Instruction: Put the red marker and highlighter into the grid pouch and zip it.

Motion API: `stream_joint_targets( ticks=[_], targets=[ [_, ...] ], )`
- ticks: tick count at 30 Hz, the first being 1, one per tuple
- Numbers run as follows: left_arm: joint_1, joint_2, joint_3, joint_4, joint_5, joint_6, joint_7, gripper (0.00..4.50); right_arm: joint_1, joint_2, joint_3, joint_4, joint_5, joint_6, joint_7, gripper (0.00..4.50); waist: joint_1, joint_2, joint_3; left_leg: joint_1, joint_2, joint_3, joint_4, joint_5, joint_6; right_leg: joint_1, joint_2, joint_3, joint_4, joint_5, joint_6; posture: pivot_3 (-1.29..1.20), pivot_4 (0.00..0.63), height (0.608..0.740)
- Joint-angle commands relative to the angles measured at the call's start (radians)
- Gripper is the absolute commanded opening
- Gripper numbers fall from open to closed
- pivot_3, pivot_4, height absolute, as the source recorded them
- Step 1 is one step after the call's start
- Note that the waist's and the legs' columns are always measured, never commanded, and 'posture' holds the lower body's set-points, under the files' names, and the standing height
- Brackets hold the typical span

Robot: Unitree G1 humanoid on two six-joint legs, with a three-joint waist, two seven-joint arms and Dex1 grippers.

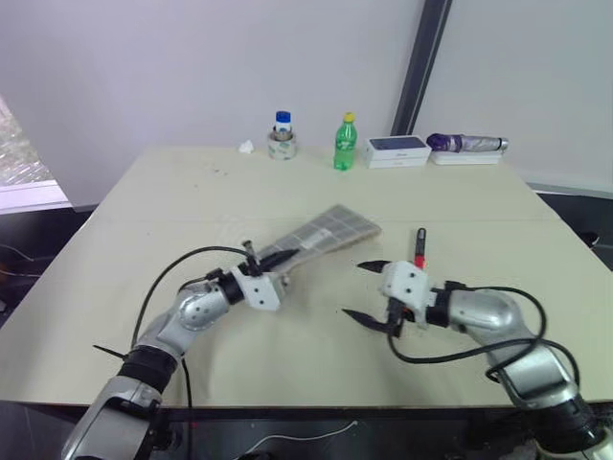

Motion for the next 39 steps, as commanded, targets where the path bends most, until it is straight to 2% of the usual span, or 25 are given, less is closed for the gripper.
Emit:
stream_joint_targets(
  ticks=[1,5,9,12,16,23,28,34,39],
  targets=[
    [0.008,0.026,0.011,0.004,-0.033,-0.027,-0.017,0.0,0.057,0.042,-0.097,-0.038,-0.001,-0.039,-0.116,4.47,0.0,0.0,0.0,0.0,0.0,0.0,0.0,0.0,0.0,0.0,0.0,0.0,0.0,0.0,0.0,0.0,0.15,0.74],
    [0.02,0.04,0.013,0.01,-0.035,-0.046,-0.015,0.0,0.134,0.158,-0.162,-0.092,0.03,-0.001,-0.257,4.47,0.0,0.0,0.0,0.0,0.0,0.0,0.0,0.0,0.0,0.0,0.0,0.0,0.0,0.0,0.0,0.0,0.15,0.74],
    [0.046,0.03,0.014,0.012,-0.074,-0.041,-0.033,0.0,0.277,0.275,-0.186,-0.16,-0.041,-0.013,-0.432,4.47,0.005,0.0,0.0,0.0,0.0,0.0,-0.001,0.0,-0.001,0.0,0.0,0.0,0.0,0.0,0.0,0.0,0.15,0.74],
    [0.052,0.024,0.002,0.024,-0.083,-0.042,-0.051,0.0,0.368,0.351,-0.211,-0.18,-0.036,-0.047,-0.506,4.47,0.004,0.0,0.0,0.0,0.0,0.0,0.0,0.0,0.0,0.0,-0.001,0.0,0.0,0.0,0.0,0.0,0.15,0.74],
    [0.045,0.014,-0.002,0.035,-0.117,-0.018,-0.1,0.0,0.434,0.345,-0.172,-0.2,-0.097,-0.052,-0.534,4.47,-0.001,0.0,0.0,0.001,0.0,0.0,-0.001,0.0,-0.001,0.0,0.0,0.0,0.001,0.0,0.0,0.0,0.15,0.74],
    [0.039,-0.01,-0.008,0.037,-0.105,-0.023,-0.11,0.0,0.435,0.349,-0.159,-0.231,-0.155,0.015,-0.598,4.47,0.0,0.001,0.0,0.0,0.0,0.0,-0.001,0.0,-0.001,-0.001,0.0,0.0,0.002,0.0,0.0,0.0,0.15,0.74],
    [0.026,-0.014,-0.006,0.065,-0.129,0.006,-0.146,0.0,0.347,0.322,-0.122,-0.187,-0.114,0.132,-0.538,4.47,0.0,0.001,0.0,0.001,0.0,0.0,0.0,0.0,-0.001,-0.001,0.0,0.0,0.002,0.0,0.0,0.0,0.15,0.74],
    [0.022,-0.022,-0.001,0.062,-0.115,0.004,-0.129,0.0,0.072,0.307,-0.18,-0.033,-0.095,0.247,-0.58,4.47,0.002,0.001,0.0,0.0,0.0,0.0,0.0,0.0,-0.001,-0.002,0.0,0.001,0.003,0.0,0.0,0.0,0.15,0.74],
    [0.056,-0.028,-0.009,0.008,-0.132,0.024,-0.157,0.0,-0.123,0.304,-0.235,0.194,-0.079,0.365,-0.641,4.47,0.0,0.001,0.0,0.0,-0.001,0.0,0.0,0.001,-0.001,-0.002,0.0,0.0,0.002,0.0,0.0,0.0,0.15,0.74]
  ],
)
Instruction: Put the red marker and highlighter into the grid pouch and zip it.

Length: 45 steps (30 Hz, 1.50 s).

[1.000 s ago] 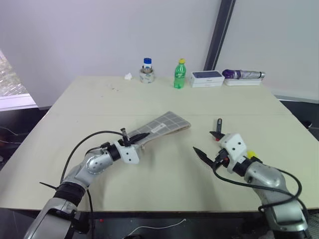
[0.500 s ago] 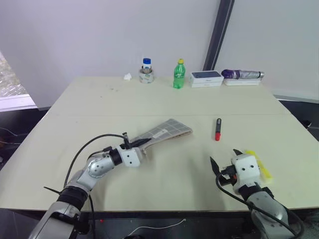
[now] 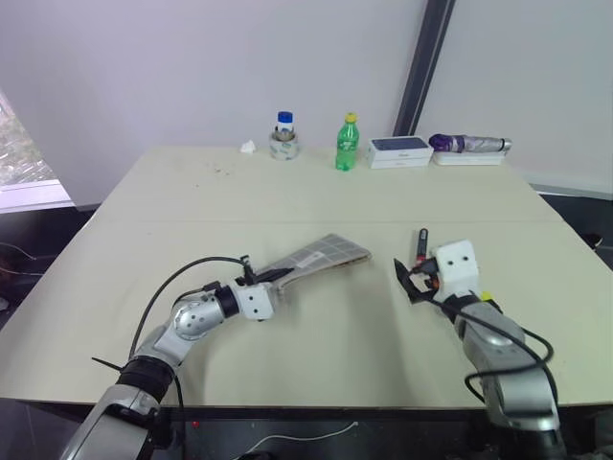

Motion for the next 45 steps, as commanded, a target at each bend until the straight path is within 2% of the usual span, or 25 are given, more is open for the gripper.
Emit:
stream_joint_targets(
  ticks=[1,6,11,17,20,25,26,27,31,36,38,43,45],
  targets=[
    [0.011,0.001,0.011,-0.06,-0.027,0.01,-0.006,0.0,-0.125,-0.012,-0.079,0.122,0.027,0.045,-0.042,4.47,-0.001,0.0,0.0,0.0,0.0,0.001,0.0,0.0,0.0,-0.001,0.0,0.0,0.0,0.0,0.0,0.0,0.15,0.74],
    [0.03,0.001,0.006,-0.064,-0.037,0.004,-0.023,0.0,-0.274,-0.011,-0.096,0.323,0.053,0.033,-0.048,4.47,-0.006,0.0,0.0,0.0,0.001,0.001,0.0,0.0,0.0,-0.003,0.0,0.001,0.002,0.0,0.0,0.0,0.15,0.74],
    [0.041,-0.01,0.006,-0.048,-0.085,-0.003,-0.061,0.0,-0.329,0.001,-0.074,0.525,0.037,-0.025,-0.062,4.47,-0.002,0.0,0.0,0.0,0.001,0.002,0.0,0.0,0.0,-0.003,0.0,0.002,0.002,0.0,0.0,0.0,0.15,0.74],
    [0.037,-0.007,0.009,-0.054,-0.076,0.008,-0.063,0.0,-0.376,-0.008,-0.079,0.675,0.02,-0.116,-0.131,4.47,-0.006,0.0,0.0,0.0,0.001,0.003,0.001,0.0,0.0,-0.004,0.0,0.003,0.004,0.0,0.0,0.0,0.15,0.74],
    [0.039,-0.011,0.006,-0.056,-0.067,0.01,-0.056,0.0,-0.378,0.015,-0.089,0.686,0.053,-0.121,-0.134,3.63,-0.005,0.0,0.0,0.0,0.001,0.003,0.0,0.0,0.0,-0.004,0.0,0.003,0.004,0.0,0.0,0.0,0.15,0.74],
    [0.044,-0.022,0.007,-0.077,-0.058,0.018,-0.038,0.0,-0.367,0.021,-0.106,0.629,0.092,-0.096,-0.128,1.19,-0.002,0.0,0.0,-0.001,0.001,0.003,0.001,0.0,0.0,-0.004,-0.001,0.003,0.004,0.0,0.0,0.0,0.15,0.74],
    [0.044,-0.025,0.006,-0.075,-0.054,0.018,-0.034,0.0,-0.363,0.02,-0.114,0.614,0.105,-0.088,-0.123,0.58,-0.002,0.0,0.0,-0.001,0.001,0.003,0.001,0.0,0.0,-0.004,-0.001,0.003,0.004,0.0,0.0,0.0,0.15,0.74],
    [0.044,-0.028,0.004,-0.072,-0.05,0.018,-0.031,0.0,-0.356,0.018,-0.115,0.593,0.116,-0.087,-0.112,0.34,-0.002,0.0,0.0,-0.001,0.001,0.003,0.001,0.0,0.0,-0.004,-0.001,0.003,0.004,0.0,0.0,0.0,0.15,0.74],
    [0.042,-0.047,0.009,-0.062,-0.065,0.034,-0.026,0.0,-0.259,-0.049,0.019,0.344,0.119,-0.188,0.109,0.36,-0.003,0.001,0.0,-0.002,0.001,0.003,0.0,0.0,0.0,-0.006,-0.001,0.003,0.004,0.0,0.0,0.0,0.15,0.74],
    [0.03,-0.059,-0.005,-0.043,-0.037,0.022,-0.018,0.0,-0.126,-0.09,-0.043,0.058,0.331,-0.063,0.278,0.36,-0.003,0.001,0.0,-0.004,0.002,0.003,0.0,0.0,0.0,-0.008,0.001,0.003,0.004,0.0,0.0,0.0,0.15,0.74],
    [0.02,-0.075,-0.007,-0.037,-0.029,0.024,-0.005,0.0,-0.036,-0.169,-0.027,-0.074,0.374,-0.041,0.378,0.36,0.004,0.001,0.0,-0.004,0.001,0.002,0.001,0.0,0.0,-0.007,0.001,0.003,0.003,0.0,0.0,0.0,0.15,0.74],
    [0.008,-0.09,-0.005,-0.019,-0.018,0.021,0.016,0.0,0.138,-0.294,-0.042,-0.232,0.443,-0.029,0.498,0.36,0.016,0.0,0.0,-0.005,0.001,0.002,0.002,0.0,0.001,-0.006,0.0,0.003,0.002,0.0,0.0,0.0,0.15,0.74],
    [0.008,-0.091,-0.004,-0.015,-0.011,0.017,0.023,0.0,0.181,-0.339,-0.033,-0.252,0.413,-0.032,0.506,0.36,0.016,0.001,0.0,-0.005,0.001,0.002,0.002,0.0,0.001,-0.006,0.0,0.003,0.002,0.0,0.0,0.0,0.15,0.74]
  ],
)
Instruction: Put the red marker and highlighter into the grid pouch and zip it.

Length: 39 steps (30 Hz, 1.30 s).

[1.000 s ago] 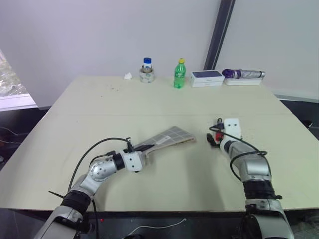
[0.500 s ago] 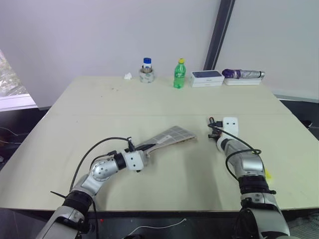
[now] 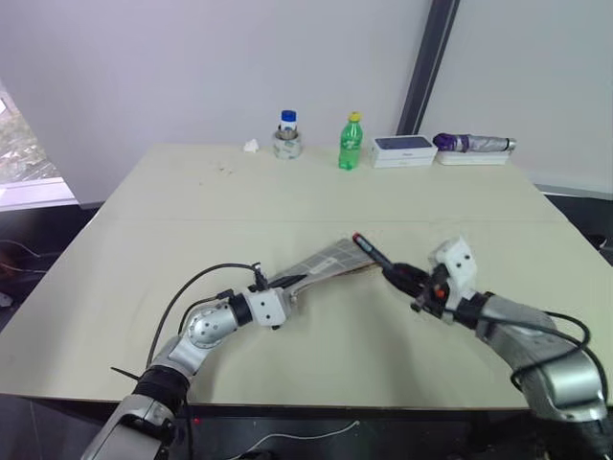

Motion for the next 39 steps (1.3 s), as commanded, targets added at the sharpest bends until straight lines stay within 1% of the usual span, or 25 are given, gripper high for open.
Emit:
stream_joint_targets(
  ticks=[1,6,9,13,15,18,21,24,27,30,33,39],
  targets=[
    [-0.015,0.001,0.005,0.001,0.005,-0.017,0.023,0.0,0.036,-0.064,-0.018,-0.064,-0.012,-0.003,0.021,0.36,0.0,0.0,0.0,0.0,0.0,0.0,0.0,0.0,0.0,0.0,0.0,0.0,0.0,0.0,0.0,0.0,0.15,0.74],
    [-0.02,0.002,0.0,0.009,0.02,-0.027,0.031,0.0,0.029,-0.067,0.01,-0.04,-0.045,-0.02,-0.017,0.36,-0.001,0.0,0.0,0.0,0.0,0.0,0.0,0.0,0.0,0.0,0.0,0.0,0.0,0.0,0.0,0.0,0.15,0.74],
    [-0.025,0.004,0.001,0.012,0.022,-0.029,0.034,0.0,0.046,-0.097,0.032,-0.031,-0.09,-0.046,-0.006,0.36,0.002,0.0,0.0,0.0,0.0,0.0,0.0,0.0,0.0,0.0,0.0,0.0,0.0,0.0,0.0,0.0,0.15,0.74],
    [-0.028,0.009,0.008,0.017,0.025,-0.024,0.042,0.0,0.08,-0.119,-0.018,-0.055,-0.057,-0.052,0.033,0.36,0.007,0.0,0.0,0.0,-0.001,0.0,0.001,0.0,0.0,0.001,0.0,0.0,0.0,0.0,0.0,0.0,0.15,0.74],
    [-0.027,0.013,0.009,0.014,0.027,-0.027,0.043,0.0,0.106,-0.129,-0.048,-0.082,-0.008,-0.041,0.072,0.36,0.007,0.0,0.0,0.0,-0.001,0.0,0.001,0.0,0.0,0.001,0.0,0.0,0.0,0.0,0.0,0.0,0.15,0.74],
    [-0.026,0.016,0.013,0.003,0.018,-0.035,0.043,0.0,0.116,-0.147,-0.049,-0.095,0.0,-0.036,0.093,0.36,0.004,0.0,0.0,0.0,0.0,0.0,0.001,0.0,0.0,0.001,0.0,0.0,0.0,0.0,0.0,0.0,0.15,0.74],
    [-0.031,0.021,0.009,-0.006,0.029,-0.05,0.045,0.0,0.07,-0.132,-0.014,-0.063,-0.03,-0.042,0.056,0.36,0.004,0.0,0.0,0.0,0.0,0.0,0.001,0.0,0.0,0.001,0.0,0.0,0.0,0.0,0.0,0.0,0.15,0.74],
    [-0.037,0.023,0.005,-0.016,0.04,-0.056,0.045,0.0,0.037,-0.137,0.048,-0.012,-0.099,-0.074,0.04,0.36,0.004,0.0,0.0,0.0,0.0,0.0,0.001,0.0,0.0,0.001,0.0,0.0,0.0,0.0,0.0,0.0,0.15,0.74],
    [-0.054,0.019,0.008,-0.043,0.036,-0.035,0.039,0.0,0.021,-0.126,0.07,0.037,-0.139,-0.115,0.026,0.36,0.009,0.0,0.0,0.0,-0.001,0.0,0.001,0.0,0.0,0.001,0.0,0.0,0.0,0.0,0.0,0.0,0.15,0.74],
    [-0.065,0.034,-0.006,-0.051,0.075,-0.05,0.042,0.0,-0.007,-0.105,0.062,0.054,-0.125,-0.121,0.023,0.36,0.006,-0.001,0.0,0.0,-0.001,0.0,0.001,0.0,0.0,0.001,0.0,0.0,0.0,0.0,0.0,0.0,0.15,0.74],
    [-0.068,0.034,-0.002,-0.048,0.06,-0.036,0.033,0.0,-0.029,-0.101,0.072,0.047,-0.122,-0.13,0.036,0.36,0.004,0.0,0.0,0.0,0.0,-0.001,0.001,0.0,-0.001,0.001,0.001,0.0,0.0,0.0,0.0,0.0,0.15,0.74],
    [-0.081,0.039,-0.01,-0.032,0.08,-0.046,0.037,0.0,-0.041,-0.122,0.082,0.037,-0.137,-0.133,0.055,0.36,0.006,0.0,0.0,0.0,0.0,0.0,0.001,0.0,-0.001,0.001,0.0,0.0,0.0,0.0,0.0,0.0,0.15,0.74]
  ],
)
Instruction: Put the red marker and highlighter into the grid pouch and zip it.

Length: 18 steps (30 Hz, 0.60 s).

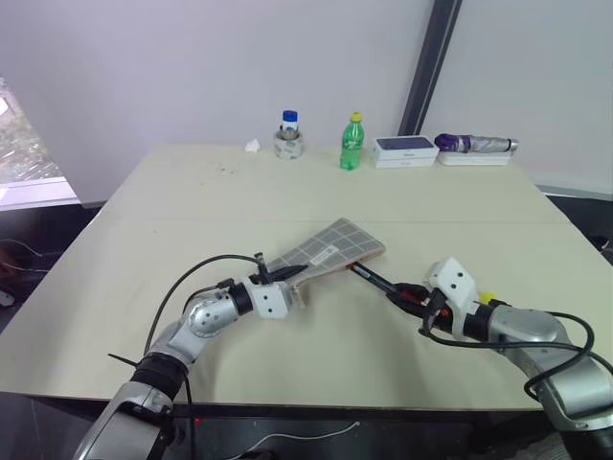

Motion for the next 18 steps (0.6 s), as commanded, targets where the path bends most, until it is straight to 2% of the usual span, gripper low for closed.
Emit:
stream_joint_targets(
  ticks=[1,6,12,18],
  targets=[
    [-0.028,0.003,-0.015,-0.024,0.011,-0.03,0.008,0.0,-0.032,-0.013,0.005,-0.032,-0.013,-0.024,0.009,0.36,0.0,0.0,0.0,0.0,0.0,0.0,0.0,0.0,0.0,0.0,0.0,0.0,0.0,0.0,0.0,0.0,0.15,0.74],
    [-0.02,0.004,-0.039,-0.022,0.022,-0.048,-0.003,0.0,-0.079,-0.019,0.048,-0.046,-0.026,-0.005,0.022,0.36,-0.001,0.0,0.0,0.0,0.0,0.0,0.0,0.0,0.0,0.0,0.0,0.0,0.0,0.0,0.0,0.0,0.15,0.74],
    [-0.025,0.012,-0.066,-0.064,-0.016,-0.075,-0.065,0.0,-0.146,-0.076,0.241,0.002,-0.231,-0.169,0.083,0.36,-0.002,0.0,0.0,0.0,0.0,0.0,0.0,0.0,0.0,-0.001,0.0,0.0,0.0,0.0,0.0,0.0,0.15,0.74],
    [-0.014,0.067,-0.066,-0.085,-0.221,-0.078,-0.24,0.0,-0.233,-0.045,0.321,0.056,-0.32,-0.33,0.123,0.36,-0.007,0.0,0.0,0.0,0.0,0.0,0.0,0.001,-0.001,-0.001,0.0,0.0,0.0,0.0,0.0,0.0,0.15,0.74]
  ],
)
